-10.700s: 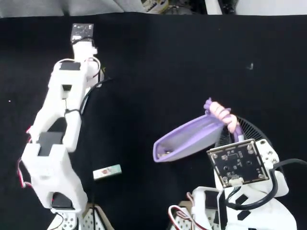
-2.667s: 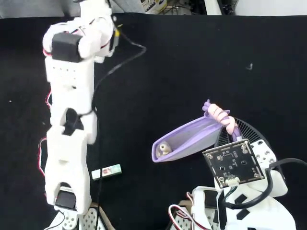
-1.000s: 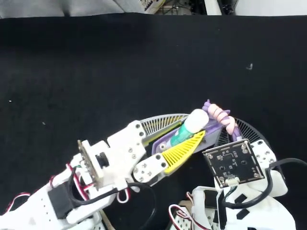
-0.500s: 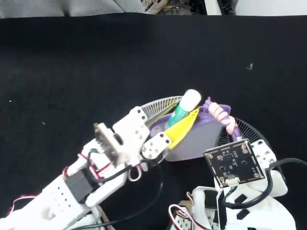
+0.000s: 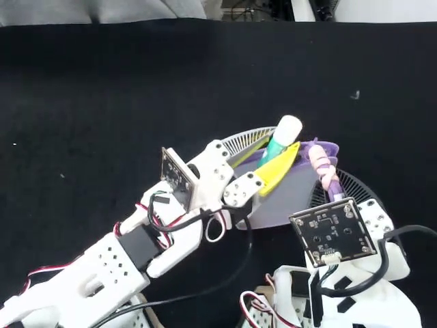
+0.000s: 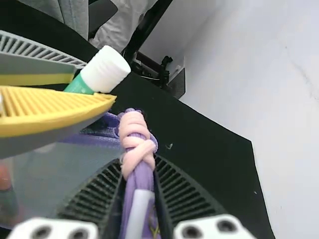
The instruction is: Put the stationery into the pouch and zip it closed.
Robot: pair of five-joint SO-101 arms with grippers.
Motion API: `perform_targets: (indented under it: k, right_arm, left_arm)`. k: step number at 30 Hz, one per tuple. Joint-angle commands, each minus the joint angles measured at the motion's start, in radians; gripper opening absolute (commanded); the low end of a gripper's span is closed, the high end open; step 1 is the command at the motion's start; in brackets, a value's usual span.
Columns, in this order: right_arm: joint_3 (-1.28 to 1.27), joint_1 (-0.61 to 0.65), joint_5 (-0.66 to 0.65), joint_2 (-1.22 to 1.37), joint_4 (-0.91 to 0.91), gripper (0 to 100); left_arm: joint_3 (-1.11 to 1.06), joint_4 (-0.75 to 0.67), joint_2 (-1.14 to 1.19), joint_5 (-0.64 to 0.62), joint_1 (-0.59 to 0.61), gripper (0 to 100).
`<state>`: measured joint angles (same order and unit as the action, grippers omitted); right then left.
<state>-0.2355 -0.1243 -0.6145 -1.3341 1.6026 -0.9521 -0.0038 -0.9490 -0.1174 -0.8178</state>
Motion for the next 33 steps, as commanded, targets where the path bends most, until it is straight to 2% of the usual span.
perform_targets:
  k: [1, 8, 19, 28, 30, 33]
  right_arm:
    - [-0.001, 0.012, -0.009, 0.024, 0.0, 1.1]
    - [-0.004, 0.012, -0.009, 0.024, -0.002, 1.1]
    - [-0.004, 0.012, -0.009, 0.024, -0.002, 1.1]
    - [-0.004, 0.012, -0.009, 0.024, 0.0, 1.1]
    - [-0.004, 0.012, -0.009, 0.024, 0.0, 1.1]
    - [-0.004, 0.012, -0.009, 0.024, 0.0, 1.1]
  left_arm:
    - [0.013, 0.02, 0.02, -0.037, 0.008, 14]
    - [0.13, 0.269, 0.02, -0.109, 0.005, 18]
    - [0.225, 0.29, 0.018, -0.103, -0.025, 18]
    - [0.438, 0.296, 0.018, -0.11, 0.239, 17]
    - [0.521, 0.358, 0.018, -0.11, 0.298, 17]
    - [0.661, 0.574, 0.02, -0.103, 0.348, 17]
